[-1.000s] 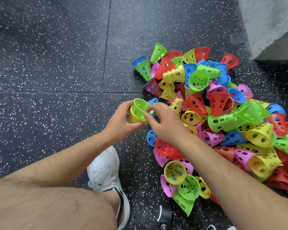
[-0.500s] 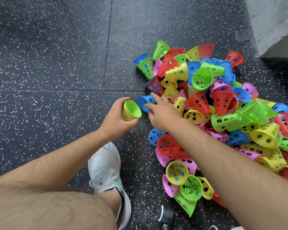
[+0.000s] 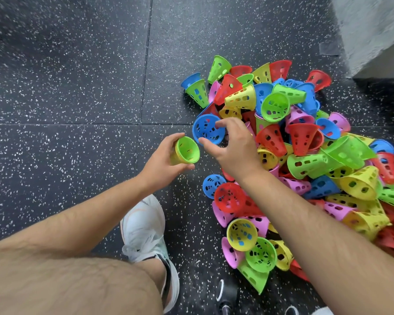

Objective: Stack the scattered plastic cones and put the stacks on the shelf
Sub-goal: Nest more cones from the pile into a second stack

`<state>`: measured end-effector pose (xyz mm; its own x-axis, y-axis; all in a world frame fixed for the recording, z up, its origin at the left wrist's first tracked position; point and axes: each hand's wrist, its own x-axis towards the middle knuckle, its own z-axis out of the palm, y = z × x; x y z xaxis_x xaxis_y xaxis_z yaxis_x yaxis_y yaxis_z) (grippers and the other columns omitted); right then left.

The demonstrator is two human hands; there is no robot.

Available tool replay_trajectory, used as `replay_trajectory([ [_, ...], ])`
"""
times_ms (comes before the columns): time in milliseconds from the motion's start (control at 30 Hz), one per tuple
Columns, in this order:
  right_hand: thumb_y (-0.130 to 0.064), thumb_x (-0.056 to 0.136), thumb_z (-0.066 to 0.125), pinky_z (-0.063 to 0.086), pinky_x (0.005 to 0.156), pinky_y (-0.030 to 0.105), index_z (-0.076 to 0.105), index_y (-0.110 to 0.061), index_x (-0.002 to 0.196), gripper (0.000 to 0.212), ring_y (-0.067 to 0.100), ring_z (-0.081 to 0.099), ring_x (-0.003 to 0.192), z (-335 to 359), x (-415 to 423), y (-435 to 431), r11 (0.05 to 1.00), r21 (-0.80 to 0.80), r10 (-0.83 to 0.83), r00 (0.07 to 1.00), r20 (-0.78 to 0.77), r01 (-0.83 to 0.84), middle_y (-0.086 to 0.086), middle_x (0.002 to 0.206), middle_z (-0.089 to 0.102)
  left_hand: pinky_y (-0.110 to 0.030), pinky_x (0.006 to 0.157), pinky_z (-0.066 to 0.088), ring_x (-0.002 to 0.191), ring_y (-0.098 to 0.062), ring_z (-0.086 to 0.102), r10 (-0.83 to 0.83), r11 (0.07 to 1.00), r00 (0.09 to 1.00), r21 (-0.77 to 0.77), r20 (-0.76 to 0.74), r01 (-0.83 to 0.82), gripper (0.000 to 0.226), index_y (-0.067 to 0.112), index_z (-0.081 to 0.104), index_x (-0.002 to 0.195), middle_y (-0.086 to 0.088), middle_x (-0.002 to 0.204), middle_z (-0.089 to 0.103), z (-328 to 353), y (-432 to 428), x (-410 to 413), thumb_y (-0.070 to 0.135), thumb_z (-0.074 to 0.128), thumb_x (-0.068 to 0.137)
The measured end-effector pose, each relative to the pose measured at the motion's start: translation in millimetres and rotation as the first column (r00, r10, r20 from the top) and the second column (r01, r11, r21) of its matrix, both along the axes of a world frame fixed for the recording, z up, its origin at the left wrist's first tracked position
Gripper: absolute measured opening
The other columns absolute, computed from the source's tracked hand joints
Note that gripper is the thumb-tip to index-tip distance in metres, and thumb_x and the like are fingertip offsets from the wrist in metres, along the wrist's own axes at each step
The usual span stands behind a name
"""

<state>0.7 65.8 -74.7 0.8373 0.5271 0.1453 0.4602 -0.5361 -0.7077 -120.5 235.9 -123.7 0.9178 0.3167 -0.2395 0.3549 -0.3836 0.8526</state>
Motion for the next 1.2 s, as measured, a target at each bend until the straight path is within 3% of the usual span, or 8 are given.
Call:
replay_trajectory([
  [100, -0.048, 0.074, 0.084, 0.048, 0.089, 0.025, 0.065, -0.005, 0.110, 0.059, 0.015, 0.058, 0.099, 6, -9, -6, 0.999, 0.051, -0.013, 0.998, -0.063, 0.016, 0.003, 0.107, 0.062, -0.035, 0.115, 0.041, 0.133, -0.015, 0.054, -0.026, 1.000, 0.999, -0.017, 0.034, 0.027, 0.086, 0.013, 0.043, 0.151, -0.003, 0.146, 0.054, 4, -7, 4, 0.015, 0.090, 0.079],
  [233, -0.053, 0.070, 0.084, 0.043, 0.086, 0.017, 0.066, -0.011, 0.112, 0.062, 0.004, 0.053, 0.095, 5, -22, -13, 1.000, 0.008, 0.031, 0.986, -0.161, -0.030, -0.004, 0.106, 0.061, -0.022, 0.107, 0.042, 0.130, -0.006, 0.056, -0.060, 0.997, 0.993, -0.033, 0.098, 0.063, 0.078, 0.012, 0.045, 0.150, 0.004, 0.142, 0.058, 9, -18, 4, 0.012, 0.086, 0.084],
  [533, -0.066, 0.073, 0.074, 0.045, 0.099, 0.028, 0.048, -0.023, 0.132, 0.077, 0.010, 0.056, 0.121, -9, -32, -37, 0.970, -0.154, 0.122, 0.924, -0.362, -0.188, -0.003, 0.130, 0.061, -0.020, 0.113, 0.039, 0.137, 0.004, 0.047, -0.182, 0.982, 0.976, 0.062, 0.119, 0.176, 0.079, 0.021, 0.038, 0.156, 0.013, 0.150, 0.047, 12, -26, -7, 0.013, 0.081, 0.090],
  [733, -0.054, 0.090, 0.056, 0.042, 0.096, 0.034, 0.053, -0.019, 0.127, 0.050, 0.019, 0.050, 0.116, -18, -39, -46, 0.916, -0.359, 0.117, 0.974, -0.192, -0.180, -0.003, 0.115, 0.060, -0.014, 0.108, 0.038, 0.125, -0.003, 0.053, -0.167, 0.974, 0.982, 0.168, 0.087, 0.151, 0.084, 0.014, 0.045, 0.152, 0.004, 0.142, 0.054, 4, -23, -17, 0.020, 0.089, 0.081],
  [867, -0.082, 0.067, 0.054, 0.040, 0.097, 0.040, 0.050, -0.028, 0.132, 0.085, 0.024, 0.046, 0.115, -16, -50, -60, 0.731, -0.613, 0.341, 0.939, -0.050, -0.298, -0.002, 0.121, 0.054, -0.019, 0.109, 0.037, 0.128, -0.006, 0.052, -0.188, 0.963, 0.982, 0.203, 0.035, 0.177, 0.084, 0.017, 0.046, 0.152, 0.003, 0.144, 0.054, -2, -16, -22, 0.022, 0.089, 0.080],
  [967, -0.084, 0.059, 0.060, 0.028, 0.108, 0.044, 0.040, -0.028, 0.142, 0.102, 0.028, 0.037, 0.126, -23, -64, -72, 0.587, -0.740, 0.482, 0.876, -0.008, -0.329, 0.002, 0.135, 0.045, -0.023, 0.110, 0.038, 0.129, -0.007, 0.052, -0.222, 0.957, 0.975, 0.194, 0.021, 0.214, 0.085, 0.018, 0.046, 0.152, 0.006, 0.142, 0.054, -6, -18, -25, 0.020, 0.089, 0.079],
  [1067, -0.067, 0.064, 0.071, 0.007, 0.119, 0.045, 0.038, -0.025, 0.143, 0.095, 0.032, 0.034, 0.133, -30, -72, -81, 0.581, -0.762, 0.480, 0.877, 0.035, -0.287, 0.004, 0.135, 0.045, -0.017, 0.110, 0.036, 0.129, -0.006, 0.052, -0.261, 0.949, 0.965, 0.184, 0.012, 0.254, 0.085, 0.018, 0.046, 0.152, 0.006, 0.143, 0.054, -8, -23, -27, 0.020, 0.089, 0.079],
  [1200, -0.050, 0.074, 0.069, 0.010, 0.122, 0.044, 0.044, -0.015, 0.139, 0.078, 0.030, 0.047, 0.122, -30, -73, -81, 0.657, -0.706, 0.443, 0.893, 0.079, -0.264, 0.005, 0.123, 0.053, -0.014, 0.109, 0.034, 0.127, -0.004, 0.052, -0.285, 0.946, 0.958, 0.170, 0.021, 0.277, 0.084, 0.017, 0.047, 0.152, 0.009, 0.141, 0.054, -5, -30, -26, 0.030, 0.083, 0.077],
])
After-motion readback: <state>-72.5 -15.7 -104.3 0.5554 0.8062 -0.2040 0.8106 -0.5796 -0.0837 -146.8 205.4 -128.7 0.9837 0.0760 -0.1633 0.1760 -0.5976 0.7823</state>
